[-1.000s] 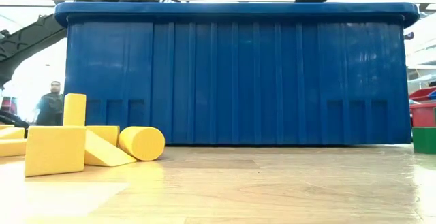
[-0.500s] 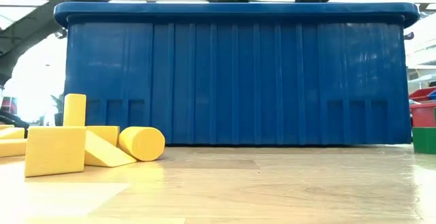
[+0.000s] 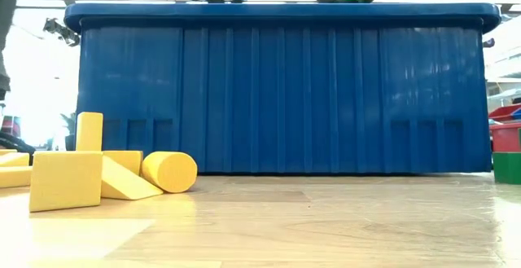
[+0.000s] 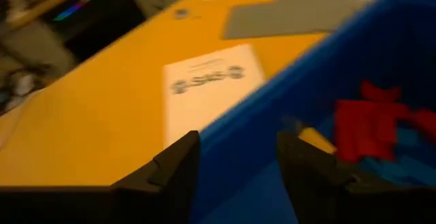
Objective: Sort blocks
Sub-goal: Remove the yellow block from the blue bin
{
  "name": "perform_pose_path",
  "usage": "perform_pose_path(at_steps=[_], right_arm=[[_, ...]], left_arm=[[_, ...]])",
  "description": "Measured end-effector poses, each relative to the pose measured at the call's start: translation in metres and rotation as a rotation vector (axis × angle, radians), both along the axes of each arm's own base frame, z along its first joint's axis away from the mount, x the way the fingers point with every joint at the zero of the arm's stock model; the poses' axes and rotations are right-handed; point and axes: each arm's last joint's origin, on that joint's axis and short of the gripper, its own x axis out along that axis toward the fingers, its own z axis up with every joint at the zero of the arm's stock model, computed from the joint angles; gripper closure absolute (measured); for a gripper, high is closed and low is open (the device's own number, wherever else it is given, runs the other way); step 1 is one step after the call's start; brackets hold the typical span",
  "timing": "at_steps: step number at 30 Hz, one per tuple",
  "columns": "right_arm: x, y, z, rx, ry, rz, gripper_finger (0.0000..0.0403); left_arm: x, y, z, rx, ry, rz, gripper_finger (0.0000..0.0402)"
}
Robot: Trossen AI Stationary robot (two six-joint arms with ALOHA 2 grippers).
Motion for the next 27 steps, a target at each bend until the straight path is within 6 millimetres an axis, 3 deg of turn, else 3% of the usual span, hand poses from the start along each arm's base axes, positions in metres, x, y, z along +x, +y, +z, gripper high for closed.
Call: perform_pose_path(at_steps=[6, 12, 17, 22, 27], right_arm=[[0.040, -0.020, -0.027, 0.169, 0.075, -0.076, 0.0216], [0.053, -0.038, -0.067, 0.364, 0.151, -0.213, 0.0224], [0.061, -0.055, -0.099, 0.457, 0.185, -0.305, 0.0229], [0.063, -0.076, -0.133, 0.541, 0.225, -0.403, 0.0232], [0.060, -0.095, -0.154, 0.588, 0.222, -0.473, 0.0232]], left_arm=[[-0.073, -0.032, 0.016, 0.017, -0.112, 0.066, 0.0199], [-0.119, -0.049, 0.016, 0.022, -0.173, 0.078, 0.0199], [-0.134, -0.054, 0.011, 0.051, -0.141, 0.047, 0.0199], [-0.133, -0.054, 0.005, 0.069, -0.078, 0.013, 0.0199], [-0.132, -0.054, 0.004, 0.083, -0.034, -0.008, 0.0199]])
